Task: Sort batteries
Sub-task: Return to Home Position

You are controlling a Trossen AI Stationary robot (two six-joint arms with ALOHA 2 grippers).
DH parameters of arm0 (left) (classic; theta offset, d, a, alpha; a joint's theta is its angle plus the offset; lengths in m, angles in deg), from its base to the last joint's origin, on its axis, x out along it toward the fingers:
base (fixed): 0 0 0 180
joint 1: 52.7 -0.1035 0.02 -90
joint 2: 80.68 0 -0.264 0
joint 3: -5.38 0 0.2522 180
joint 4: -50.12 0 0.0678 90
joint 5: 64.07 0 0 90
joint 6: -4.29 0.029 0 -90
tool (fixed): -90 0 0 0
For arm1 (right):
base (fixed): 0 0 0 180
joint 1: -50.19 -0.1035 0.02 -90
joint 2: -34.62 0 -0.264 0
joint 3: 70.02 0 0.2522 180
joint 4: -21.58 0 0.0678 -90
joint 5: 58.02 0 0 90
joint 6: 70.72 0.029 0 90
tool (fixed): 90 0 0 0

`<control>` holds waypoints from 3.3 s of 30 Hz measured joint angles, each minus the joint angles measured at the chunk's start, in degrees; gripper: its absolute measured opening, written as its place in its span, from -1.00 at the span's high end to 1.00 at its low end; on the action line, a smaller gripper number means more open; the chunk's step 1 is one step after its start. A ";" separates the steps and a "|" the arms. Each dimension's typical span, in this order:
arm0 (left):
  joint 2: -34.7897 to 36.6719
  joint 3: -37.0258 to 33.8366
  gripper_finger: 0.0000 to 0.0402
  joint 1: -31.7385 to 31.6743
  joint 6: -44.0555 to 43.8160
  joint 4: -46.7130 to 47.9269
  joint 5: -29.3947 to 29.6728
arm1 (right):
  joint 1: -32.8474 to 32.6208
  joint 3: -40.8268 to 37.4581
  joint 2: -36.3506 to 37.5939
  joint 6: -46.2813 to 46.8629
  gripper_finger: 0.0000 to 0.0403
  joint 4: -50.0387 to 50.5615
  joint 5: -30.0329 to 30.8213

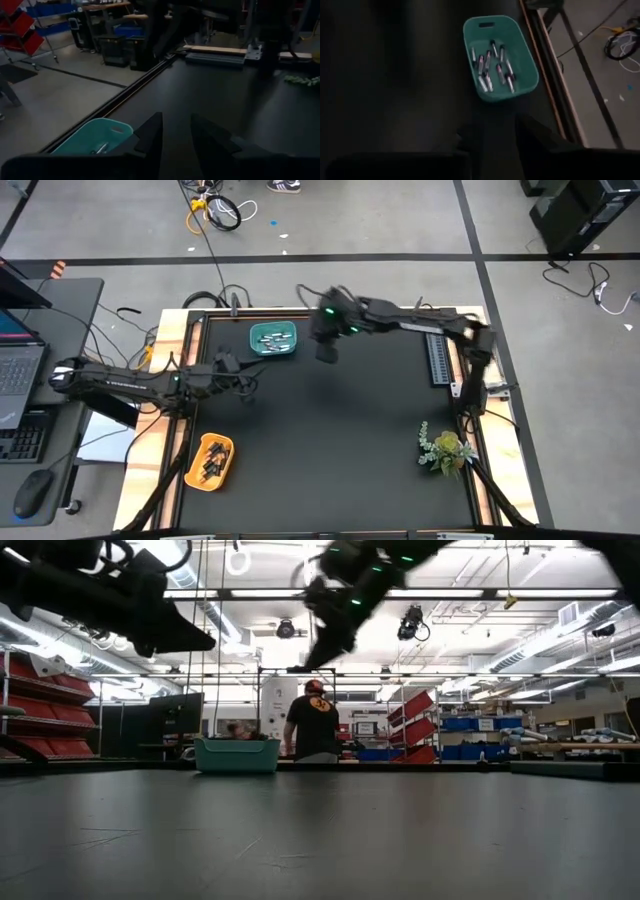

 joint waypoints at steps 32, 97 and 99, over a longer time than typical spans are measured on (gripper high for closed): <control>0.39 0.00 0.43 2.82 1.03 2.58 3.40 | -5.92 -100.74 57.38 28.25 0.52 -84.39 4.26; 22.66 -14.38 0.43 2.87 4.02 7.86 -6.08 | -5.68 -100.80 77.74 26.34 0.52 -37.76 4.35; 22.60 -14.38 0.43 2.87 4.02 7.78 -6.08 | -5.68 -100.80 77.74 26.34 0.52 -37.96 4.35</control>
